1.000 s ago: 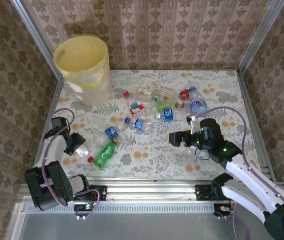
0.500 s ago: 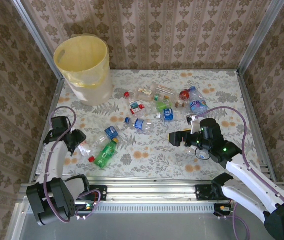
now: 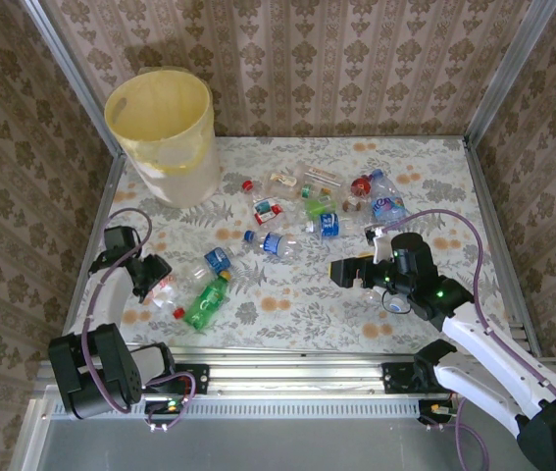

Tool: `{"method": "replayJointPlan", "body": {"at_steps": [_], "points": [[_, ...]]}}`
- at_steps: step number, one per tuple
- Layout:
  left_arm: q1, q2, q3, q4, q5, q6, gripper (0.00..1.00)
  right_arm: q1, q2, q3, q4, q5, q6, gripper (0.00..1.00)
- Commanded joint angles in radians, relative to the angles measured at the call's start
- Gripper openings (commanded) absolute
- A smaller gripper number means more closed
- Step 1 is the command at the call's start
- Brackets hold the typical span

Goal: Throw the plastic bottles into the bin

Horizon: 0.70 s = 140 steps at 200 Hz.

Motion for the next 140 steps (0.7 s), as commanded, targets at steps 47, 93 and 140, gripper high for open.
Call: {"method": "replayJointPlan", "body": {"at_steps": [47, 93, 140], "points": [[-0.003, -0.045, -0.037, -0.024, -0.034, 0.013, 0.77, -0.005, -0.007, -0.019, 0.002, 0.004, 0.016, 1.00], [0.028, 0.002, -0.062, 0.006, -0.020, 0.012, 0.77, -0.005, -0.009, -0.025, 0.006, 0.004, 0.016, 1.00], [0.037, 0.043, -0.093, 0.049, -0.014, 0.000, 0.77, -0.005, -0.002, -0.031, 0.020, 0.005, 0.019, 1.00]]}}
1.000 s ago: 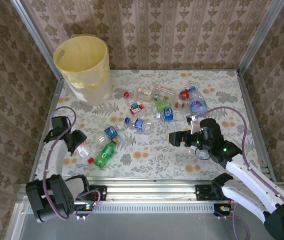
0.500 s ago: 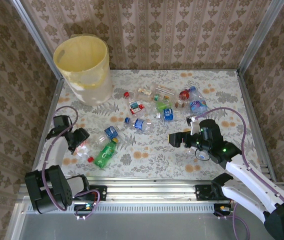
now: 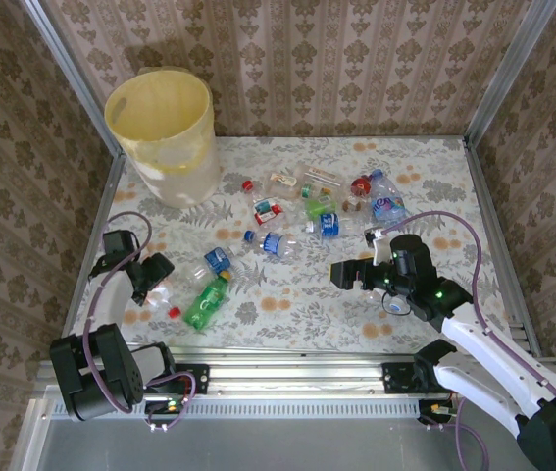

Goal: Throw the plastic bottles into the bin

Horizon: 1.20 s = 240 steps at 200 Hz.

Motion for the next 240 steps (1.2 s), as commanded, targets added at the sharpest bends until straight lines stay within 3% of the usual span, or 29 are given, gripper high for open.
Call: {"method": "replayJointPlan", "body": {"at_steps": [1, 77, 159, 240], "points": [[0.010, 0.047, -0.050, -0.011, 0.000, -0.012, 0.77, -0.005, -0.001, -0.013, 0.020, 0.006, 0.018, 1.00], [0.007, 0.061, -0.051, -0.015, 0.046, -0.015, 0.61, -0.005, 0.016, -0.021, 0.040, 0.003, 0.023, 1.00], [-0.016, -0.196, 0.087, -0.218, -0.017, -0.042, 0.96, -0.005, 0.011, -0.020, 0.037, -0.003, 0.023, 1.00], [0.050, -0.076, 0.032, -0.128, 0.033, -0.021, 0.98, -0.005, 0.011, -0.027, 0.042, -0.004, 0.023, 1.00]]}}
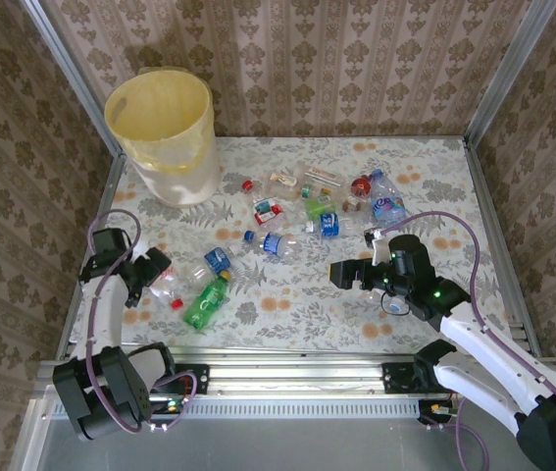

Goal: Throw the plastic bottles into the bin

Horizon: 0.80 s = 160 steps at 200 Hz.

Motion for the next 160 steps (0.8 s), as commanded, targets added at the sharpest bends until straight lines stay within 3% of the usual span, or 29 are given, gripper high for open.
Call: {"method": "replayJointPlan", "body": {"at_steps": [1, 98, 160], "points": [[0.017, 0.025, -0.036, 0.043, 0.028, 0.012, 0.98, -0.006, -0.004, -0.018, 0.024, -0.004, 0.007, 1.00], [0.025, 0.123, -0.113, 0.203, 0.084, 0.002, 0.91, -0.006, -0.007, -0.033, 0.022, 0.001, 0.012, 1.00], [0.023, 0.103, -0.145, 0.251, 0.117, 0.017, 0.73, -0.006, -0.008, -0.034, 0.020, 0.000, 0.014, 1.00]]}}
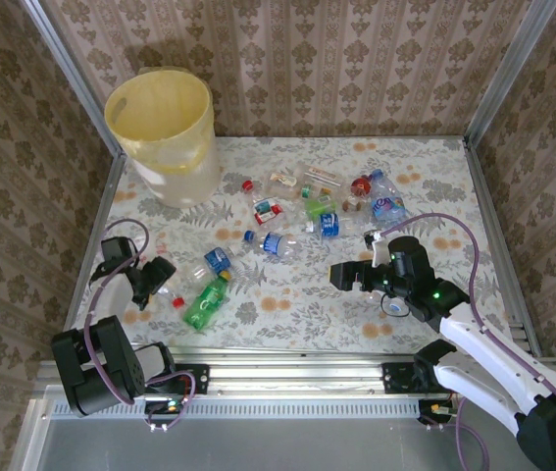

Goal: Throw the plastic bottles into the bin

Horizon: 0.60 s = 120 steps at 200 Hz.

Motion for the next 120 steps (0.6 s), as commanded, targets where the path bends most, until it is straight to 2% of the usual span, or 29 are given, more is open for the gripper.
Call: {"method": "replayJointPlan", "body": {"at_steps": [1, 72, 120], "points": [[0.010, -0.019, -0.019, 0.018, 0.021, 0.017, 0.73, -0.005, -0.007, -0.015, 0.013, 0.001, 0.011, 1.00], [0.001, -0.092, -0.018, -0.026, 0.031, 0.061, 0.45, -0.005, -0.007, -0.013, 0.014, 0.000, 0.015, 1.00], [0.001, -0.095, -0.016, -0.025, 0.034, 0.068, 0.34, -0.005, -0.006, -0.013, 0.014, 0.002, 0.018, 1.00]]}}
